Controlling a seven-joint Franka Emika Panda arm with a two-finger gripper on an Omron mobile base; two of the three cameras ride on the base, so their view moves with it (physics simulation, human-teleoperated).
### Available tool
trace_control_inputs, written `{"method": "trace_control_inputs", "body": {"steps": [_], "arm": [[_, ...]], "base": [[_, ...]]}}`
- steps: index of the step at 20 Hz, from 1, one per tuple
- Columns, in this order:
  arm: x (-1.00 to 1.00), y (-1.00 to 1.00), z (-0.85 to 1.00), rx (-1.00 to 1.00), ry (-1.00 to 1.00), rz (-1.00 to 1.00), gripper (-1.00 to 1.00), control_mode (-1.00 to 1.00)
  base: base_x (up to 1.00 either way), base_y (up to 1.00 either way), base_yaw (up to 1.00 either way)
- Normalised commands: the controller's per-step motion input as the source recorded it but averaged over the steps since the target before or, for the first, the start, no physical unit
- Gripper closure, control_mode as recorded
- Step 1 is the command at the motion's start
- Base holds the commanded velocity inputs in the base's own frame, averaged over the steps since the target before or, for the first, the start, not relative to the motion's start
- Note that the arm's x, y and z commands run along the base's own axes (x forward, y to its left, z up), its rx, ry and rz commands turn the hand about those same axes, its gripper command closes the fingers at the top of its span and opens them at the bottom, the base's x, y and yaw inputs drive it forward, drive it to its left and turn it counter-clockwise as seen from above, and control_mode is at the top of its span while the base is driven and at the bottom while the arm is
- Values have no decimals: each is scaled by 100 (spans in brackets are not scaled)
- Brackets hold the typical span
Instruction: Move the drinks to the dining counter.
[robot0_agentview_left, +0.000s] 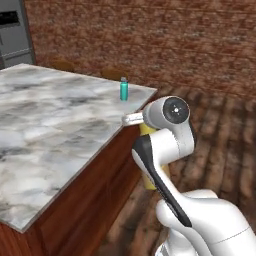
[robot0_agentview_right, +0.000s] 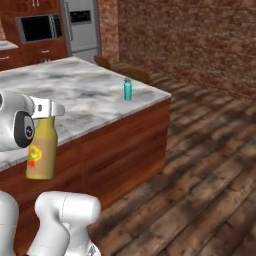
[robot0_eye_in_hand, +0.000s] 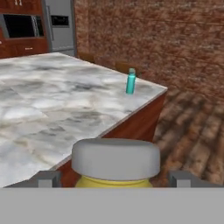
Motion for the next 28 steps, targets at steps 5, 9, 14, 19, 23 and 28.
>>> {"method": "trace_control_inputs", "body": {"steps": [5, 9, 14, 19, 23, 28], "arm": [[0, 0, 0, 0, 0, 0, 100, 100], [0, 0, 0, 0, 0, 0, 100, 100], [0, 0, 0, 0, 0, 0, 100, 100], [0, 0, 0, 0, 0, 0, 100, 100], [0, 0, 0, 0, 0, 0, 100, 100], [0, 0, 0, 0, 0, 0, 100, 100]], "base": [[100, -88, 26], [100, -84, 30], [100, -83, 31], [100, -85, 32], [100, -83, 34], [100, -84, 34]]}}
